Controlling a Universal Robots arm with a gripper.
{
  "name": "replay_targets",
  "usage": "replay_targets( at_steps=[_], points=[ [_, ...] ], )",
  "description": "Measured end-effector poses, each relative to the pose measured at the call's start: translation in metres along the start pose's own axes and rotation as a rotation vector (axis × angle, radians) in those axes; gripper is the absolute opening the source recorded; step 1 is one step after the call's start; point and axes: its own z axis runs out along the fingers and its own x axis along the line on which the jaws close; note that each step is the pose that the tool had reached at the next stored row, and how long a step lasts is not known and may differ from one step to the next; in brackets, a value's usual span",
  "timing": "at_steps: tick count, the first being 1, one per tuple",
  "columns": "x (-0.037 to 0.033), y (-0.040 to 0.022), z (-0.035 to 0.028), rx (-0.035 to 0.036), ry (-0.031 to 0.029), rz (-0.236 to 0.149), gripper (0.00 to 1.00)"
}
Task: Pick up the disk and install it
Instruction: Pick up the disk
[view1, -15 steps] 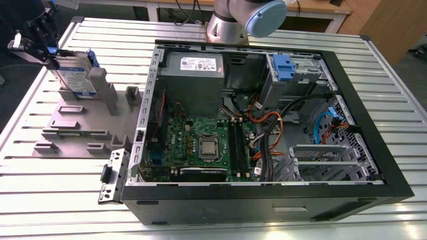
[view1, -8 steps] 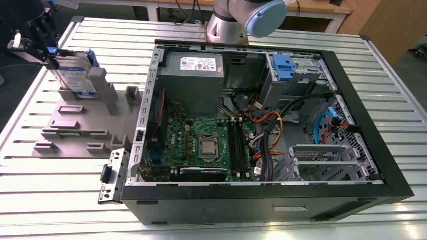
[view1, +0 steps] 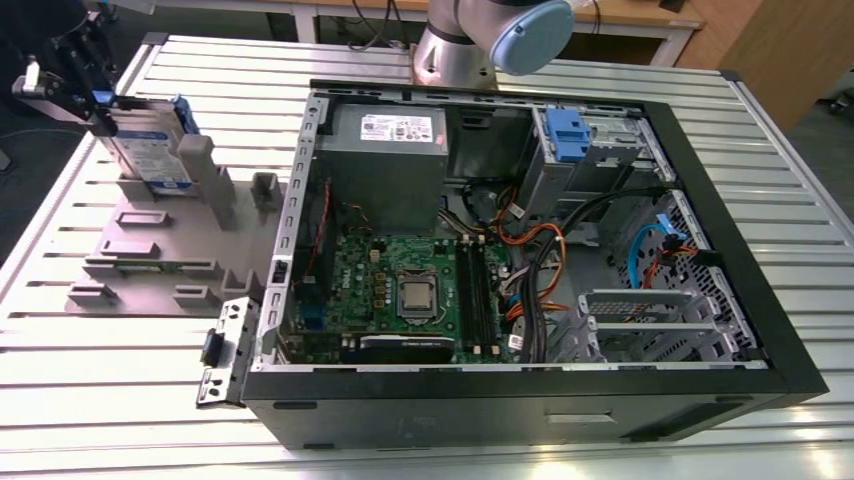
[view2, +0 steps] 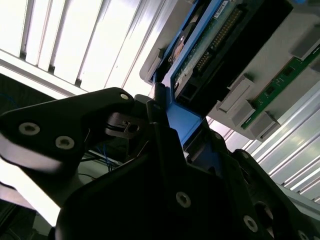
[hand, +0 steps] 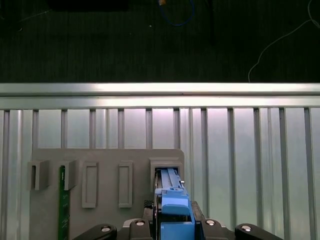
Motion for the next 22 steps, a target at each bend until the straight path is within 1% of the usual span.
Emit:
replay_targets(
  at_steps=[22],
  points=[
    [-0.0013,0.0007,-0.0212,0.0,0.0,0.0,0.36]
  ],
)
